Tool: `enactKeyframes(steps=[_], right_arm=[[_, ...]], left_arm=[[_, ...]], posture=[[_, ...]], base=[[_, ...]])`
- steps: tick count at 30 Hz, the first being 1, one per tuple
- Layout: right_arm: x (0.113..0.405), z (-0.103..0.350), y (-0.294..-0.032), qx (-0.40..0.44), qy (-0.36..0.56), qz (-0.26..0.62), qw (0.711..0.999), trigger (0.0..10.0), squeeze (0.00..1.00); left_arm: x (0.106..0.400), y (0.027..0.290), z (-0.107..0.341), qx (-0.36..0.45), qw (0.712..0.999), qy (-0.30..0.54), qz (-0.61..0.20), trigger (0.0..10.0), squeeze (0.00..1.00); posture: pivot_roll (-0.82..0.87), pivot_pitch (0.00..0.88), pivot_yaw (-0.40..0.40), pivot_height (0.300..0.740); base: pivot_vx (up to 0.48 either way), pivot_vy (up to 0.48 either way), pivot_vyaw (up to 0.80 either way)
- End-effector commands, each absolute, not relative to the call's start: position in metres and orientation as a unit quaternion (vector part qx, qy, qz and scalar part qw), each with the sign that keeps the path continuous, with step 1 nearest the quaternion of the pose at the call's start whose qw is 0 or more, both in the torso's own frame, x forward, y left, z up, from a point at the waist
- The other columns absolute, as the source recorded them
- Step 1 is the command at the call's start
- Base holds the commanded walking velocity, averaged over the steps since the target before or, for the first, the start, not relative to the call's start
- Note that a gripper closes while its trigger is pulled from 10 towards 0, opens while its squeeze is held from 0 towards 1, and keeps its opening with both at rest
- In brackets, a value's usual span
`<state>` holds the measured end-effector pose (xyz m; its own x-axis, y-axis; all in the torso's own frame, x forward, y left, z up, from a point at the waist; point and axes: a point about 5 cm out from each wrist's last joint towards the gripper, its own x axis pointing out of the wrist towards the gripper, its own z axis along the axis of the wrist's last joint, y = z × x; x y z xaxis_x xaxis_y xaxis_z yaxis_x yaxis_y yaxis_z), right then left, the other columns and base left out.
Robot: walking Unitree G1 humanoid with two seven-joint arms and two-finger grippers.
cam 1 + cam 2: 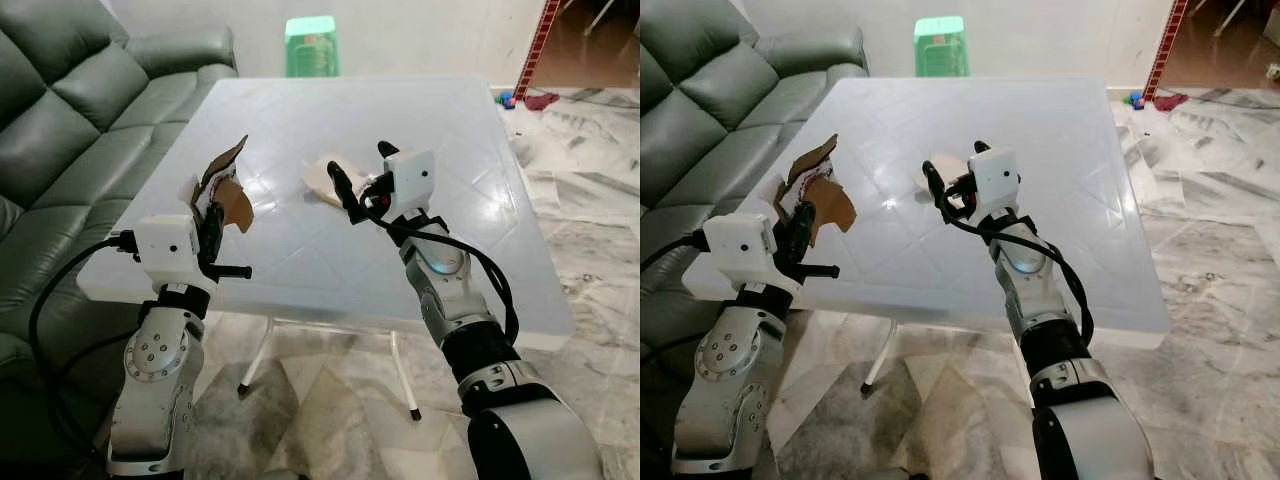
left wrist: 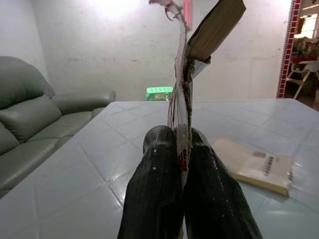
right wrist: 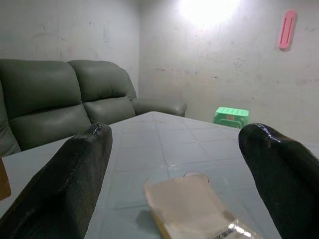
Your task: Picking trash to rubbish bin
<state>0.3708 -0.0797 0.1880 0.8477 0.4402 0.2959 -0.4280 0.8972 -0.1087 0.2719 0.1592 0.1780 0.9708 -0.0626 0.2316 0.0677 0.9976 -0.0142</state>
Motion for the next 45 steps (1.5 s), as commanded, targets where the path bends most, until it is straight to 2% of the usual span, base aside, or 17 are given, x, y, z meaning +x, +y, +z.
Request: enactKeyframes(steps=[1,15,27,35,39,42,45], right_arm=[[0.372,0.2,-0.074,-0.022,-0.174,0.232,0.957,10.0,0.0],[0.371,0.2,-0.072,-0.028,-0.172,0.241,0.955,10.0,0.0],[0.368,0.194,-0.067,-0.053,-0.156,0.289,0.943,10.0,0.0],[0.363,0.168,-0.057,-0.118,-0.083,0.383,0.912,10.0,0.0],[0.364,0.156,-0.057,-0.116,-0.045,0.39,0.912,10.0,0.0],[0.364,0.136,-0.054,-0.173,0.004,0.398,0.901,10.0,0.0],[0.364,0.134,-0.052,-0.19,0.007,0.399,0.897,10.0,0.0]], left_arm=[[0.272,0.161,0.177,-0.012,0.993,-0.115,-0.03,0.0,0.0],[0.271,0.159,0.173,-0.018,0.993,-0.11,-0.028,0.0,0.0],[0.256,0.172,0.164,0.036,0.994,-0.102,0.023,0.0,0.0],[0.227,0.18,0.142,0.069,0.996,-0.061,0.008,0.0,0.0],[0.217,0.185,0.137,0.085,0.995,-0.049,0.006,0.0,0.0],[0.206,0.19,0.13,0.097,0.995,-0.031,0.002,0.0,0.0],[0.207,0.19,0.131,0.095,0.995,-0.033,0.004,0.0,0.0]], posture=[[0.12,0.053,0.05,0.74],[0.12,0.062,0.04,0.74],[0.13,0.066,0.034,0.74],[0.14,0.081,0.024,0.74],[0.14,0.093,0.023,0.74],[0.15,0.105,0.019,0.74],[0.15,0.106,0.02,0.74]], base=[[0.394,0.0,0.0],[0.37,0.0,0.0],[0.0,0.0,0.0],[0.0,0.0,0.0],[0.0,0.0,0.0],[0.0,0.0,0.0],[0.0,0.0,0.0]])
